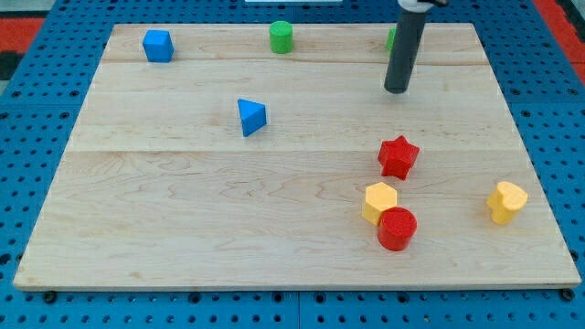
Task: Move arm away from the green star
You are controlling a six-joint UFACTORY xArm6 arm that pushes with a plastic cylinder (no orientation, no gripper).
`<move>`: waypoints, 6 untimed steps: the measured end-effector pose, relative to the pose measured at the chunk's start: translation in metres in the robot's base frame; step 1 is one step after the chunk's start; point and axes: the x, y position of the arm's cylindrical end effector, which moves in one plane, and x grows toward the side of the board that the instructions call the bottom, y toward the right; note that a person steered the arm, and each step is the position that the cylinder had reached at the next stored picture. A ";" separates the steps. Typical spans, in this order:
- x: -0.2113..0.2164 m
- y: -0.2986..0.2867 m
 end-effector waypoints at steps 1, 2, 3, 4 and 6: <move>0.013 -0.014; 0.018 -0.071; 0.035 -0.116; 0.038 -0.116; 0.038 -0.112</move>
